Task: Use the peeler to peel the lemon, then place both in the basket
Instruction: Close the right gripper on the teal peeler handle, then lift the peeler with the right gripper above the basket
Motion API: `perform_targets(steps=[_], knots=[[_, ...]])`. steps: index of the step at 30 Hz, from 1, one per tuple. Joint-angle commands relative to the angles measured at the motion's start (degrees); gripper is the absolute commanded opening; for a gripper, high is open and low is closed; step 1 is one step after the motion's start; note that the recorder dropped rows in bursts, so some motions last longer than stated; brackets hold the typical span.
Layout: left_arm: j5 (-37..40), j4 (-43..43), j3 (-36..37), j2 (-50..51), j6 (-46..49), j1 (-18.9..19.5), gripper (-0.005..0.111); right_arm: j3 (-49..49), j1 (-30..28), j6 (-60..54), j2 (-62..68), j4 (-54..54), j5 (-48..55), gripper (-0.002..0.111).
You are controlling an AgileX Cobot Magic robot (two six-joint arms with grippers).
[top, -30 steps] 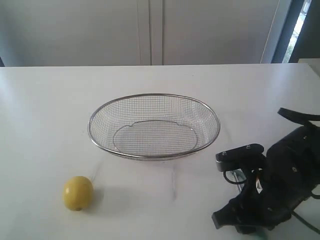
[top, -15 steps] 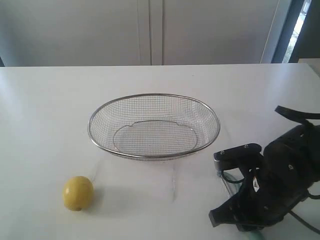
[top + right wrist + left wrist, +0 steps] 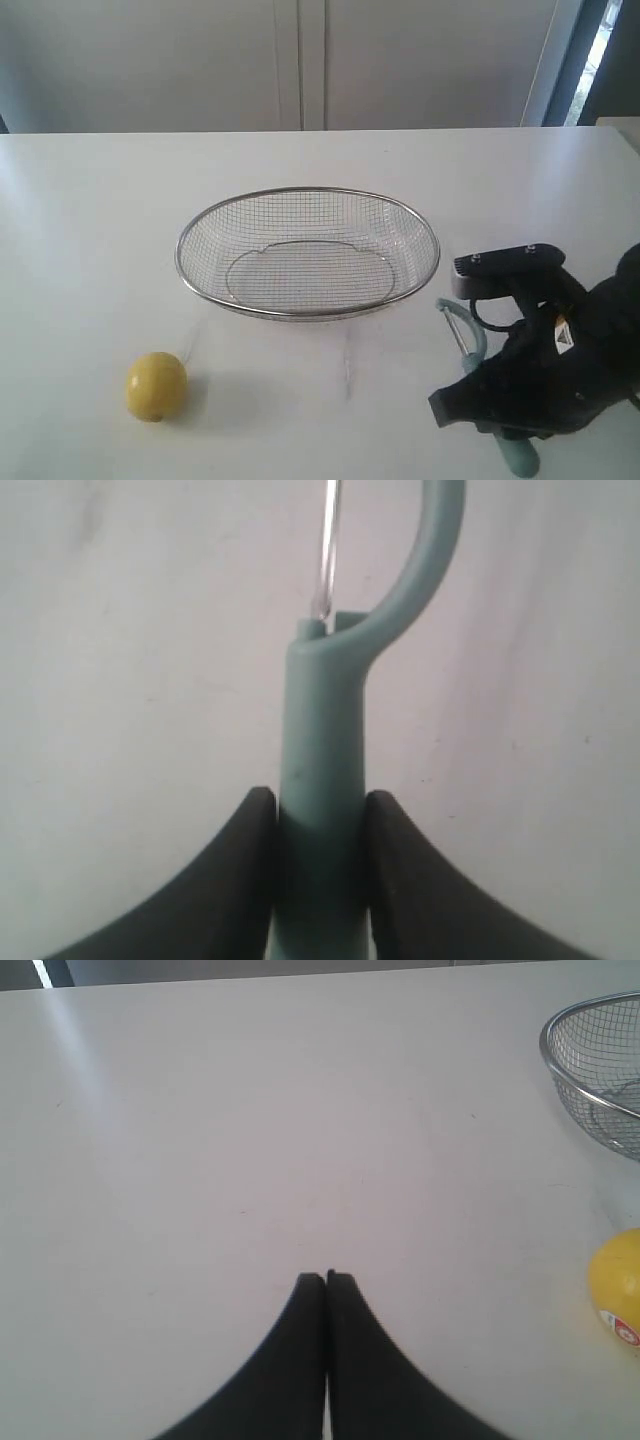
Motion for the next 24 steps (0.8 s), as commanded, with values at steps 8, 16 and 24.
perform_targets(steps=[8, 16, 24], knots=[[-0.24, 0.26, 0.21, -0.22, -0.06, 0.32, 0.0, -2.23, 0.05, -15.0, -4.31, 8.8, -0.91, 0.0], [-0.24, 0.26, 0.21, -0.22, -0.06, 0.32, 0.0, -18.6, 0.05, -13.25, 1.57, -4.03, 3.82, 0.0], [-0.24, 0.26, 0.21, -0.22, -0.06, 0.32, 0.0, -28.96, 0.05, -13.95, 12.51, -5.85, 5.44, 0.0]])
